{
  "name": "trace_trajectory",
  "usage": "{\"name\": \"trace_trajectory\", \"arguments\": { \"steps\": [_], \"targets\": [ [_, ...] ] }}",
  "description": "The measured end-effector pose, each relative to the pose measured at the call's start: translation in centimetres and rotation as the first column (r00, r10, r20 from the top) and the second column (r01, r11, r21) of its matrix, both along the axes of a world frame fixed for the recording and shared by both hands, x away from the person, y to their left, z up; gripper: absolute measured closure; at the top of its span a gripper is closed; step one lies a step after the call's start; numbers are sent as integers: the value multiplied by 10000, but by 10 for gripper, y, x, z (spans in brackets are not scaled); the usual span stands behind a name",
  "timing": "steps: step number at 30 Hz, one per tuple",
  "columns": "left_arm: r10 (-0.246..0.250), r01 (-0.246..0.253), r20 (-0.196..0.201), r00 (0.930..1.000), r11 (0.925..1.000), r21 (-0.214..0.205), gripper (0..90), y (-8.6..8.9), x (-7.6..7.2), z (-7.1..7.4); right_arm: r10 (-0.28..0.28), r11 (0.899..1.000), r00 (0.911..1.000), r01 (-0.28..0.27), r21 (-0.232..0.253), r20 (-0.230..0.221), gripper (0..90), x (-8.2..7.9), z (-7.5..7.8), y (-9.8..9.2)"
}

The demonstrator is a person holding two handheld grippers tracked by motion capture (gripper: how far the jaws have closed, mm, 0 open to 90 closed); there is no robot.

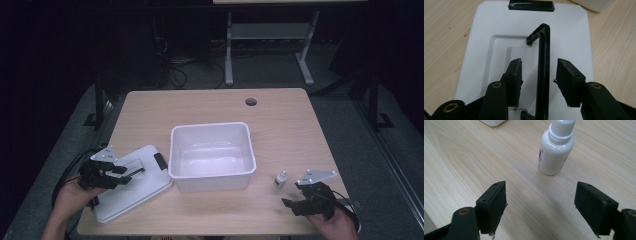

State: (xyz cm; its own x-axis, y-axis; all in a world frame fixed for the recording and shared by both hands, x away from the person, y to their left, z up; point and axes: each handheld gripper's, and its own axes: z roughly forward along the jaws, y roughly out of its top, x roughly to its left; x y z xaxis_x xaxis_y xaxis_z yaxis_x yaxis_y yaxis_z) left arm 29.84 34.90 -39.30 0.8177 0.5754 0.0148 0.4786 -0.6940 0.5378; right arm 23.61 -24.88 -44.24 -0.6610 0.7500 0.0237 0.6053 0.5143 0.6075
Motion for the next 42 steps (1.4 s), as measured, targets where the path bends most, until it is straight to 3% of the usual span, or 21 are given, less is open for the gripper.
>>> {"name": "trace_trajectory", "arguments": {
  "steps": [11,18,28,30,42],
  "targets": [
    [362,-341,645,9973,9989,-325,475,-3,-11,5,106,9996,9998,-111,-267,-176,247,3,0,2],
    [682,-662,876,9938,9975,-257,414,-7,-16,2,137,9988,9994,-152,-464,-322,226,5,1,0],
    [1158,-1080,934,9889,9905,-847,395,1,-24,-8,433,9940,9977,-483,-977,-524,212,13,15,2],
    [1214,-1154,891,9886,9909,-697,394,3,-25,-8,499,9927,9969,-563,-1069,-613,199,15,18,4],
    [1522,-1415,1173,9814,9854,-947,371,6,-31,-4,934,9807,9908,-1086,-1629,-982,204,29,26,16]
  ]
}}
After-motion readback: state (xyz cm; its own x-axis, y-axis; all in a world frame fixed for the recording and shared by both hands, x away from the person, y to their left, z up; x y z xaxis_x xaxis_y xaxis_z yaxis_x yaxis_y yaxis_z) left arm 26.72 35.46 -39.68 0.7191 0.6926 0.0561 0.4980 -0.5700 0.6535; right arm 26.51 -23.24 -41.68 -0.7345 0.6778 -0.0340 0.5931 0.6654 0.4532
